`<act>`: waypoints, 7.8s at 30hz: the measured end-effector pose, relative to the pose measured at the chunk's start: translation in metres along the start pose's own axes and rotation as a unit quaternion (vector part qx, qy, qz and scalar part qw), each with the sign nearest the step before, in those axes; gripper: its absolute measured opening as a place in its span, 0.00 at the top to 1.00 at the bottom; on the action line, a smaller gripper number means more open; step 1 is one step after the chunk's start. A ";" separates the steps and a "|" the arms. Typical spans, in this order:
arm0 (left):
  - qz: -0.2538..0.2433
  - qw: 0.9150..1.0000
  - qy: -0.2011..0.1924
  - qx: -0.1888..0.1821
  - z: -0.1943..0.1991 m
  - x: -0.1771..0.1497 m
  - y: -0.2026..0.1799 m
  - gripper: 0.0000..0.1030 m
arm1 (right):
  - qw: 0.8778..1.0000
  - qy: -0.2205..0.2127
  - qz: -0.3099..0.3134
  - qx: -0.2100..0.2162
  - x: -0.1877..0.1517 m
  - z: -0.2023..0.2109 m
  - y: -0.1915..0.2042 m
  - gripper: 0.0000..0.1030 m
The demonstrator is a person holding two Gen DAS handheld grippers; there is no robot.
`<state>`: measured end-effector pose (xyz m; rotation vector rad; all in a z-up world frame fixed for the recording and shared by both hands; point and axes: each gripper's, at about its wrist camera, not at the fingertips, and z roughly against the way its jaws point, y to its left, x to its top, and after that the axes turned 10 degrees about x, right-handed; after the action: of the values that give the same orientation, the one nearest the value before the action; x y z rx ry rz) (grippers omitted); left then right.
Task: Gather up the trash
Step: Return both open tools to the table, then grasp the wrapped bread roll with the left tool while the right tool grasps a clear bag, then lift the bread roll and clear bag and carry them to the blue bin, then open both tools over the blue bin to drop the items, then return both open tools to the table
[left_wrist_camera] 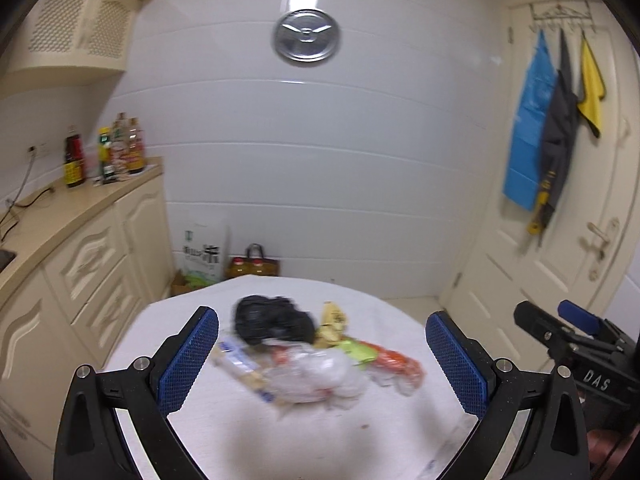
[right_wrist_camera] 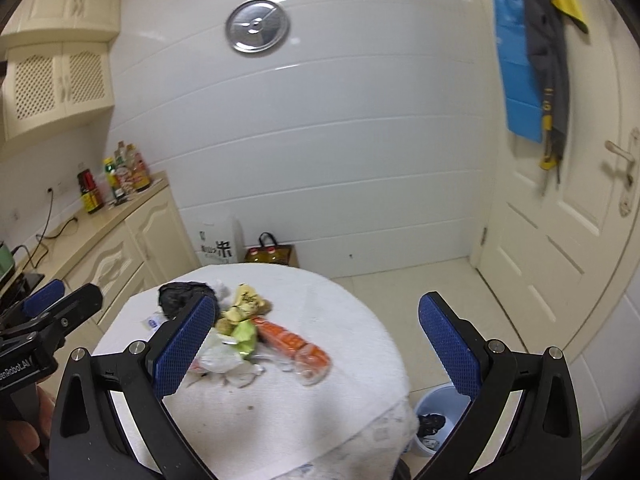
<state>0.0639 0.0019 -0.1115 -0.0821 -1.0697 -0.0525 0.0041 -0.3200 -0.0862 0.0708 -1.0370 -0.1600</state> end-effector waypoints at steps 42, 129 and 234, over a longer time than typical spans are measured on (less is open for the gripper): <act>0.051 0.976 0.201 0.062 -0.206 -0.009 0.005 0.01 | 0.968 0.188 -0.012 0.169 -0.069 -0.155 0.039 0.50; -0.155 0.952 0.118 -0.235 -0.159 0.025 -0.306 0.66 | 0.979 0.012 -0.203 -0.028 -0.070 0.049 -0.271 0.50; -0.024 0.997 0.075 -0.011 -0.046 -0.009 -0.052 0.01 | 0.995 0.048 -0.041 0.080 -0.023 -0.048 -0.041 0.00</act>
<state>0.0952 -0.0539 -0.1392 -0.0719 -0.9202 -0.1123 0.0299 -0.3571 -0.1356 0.2639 -0.9498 -0.1457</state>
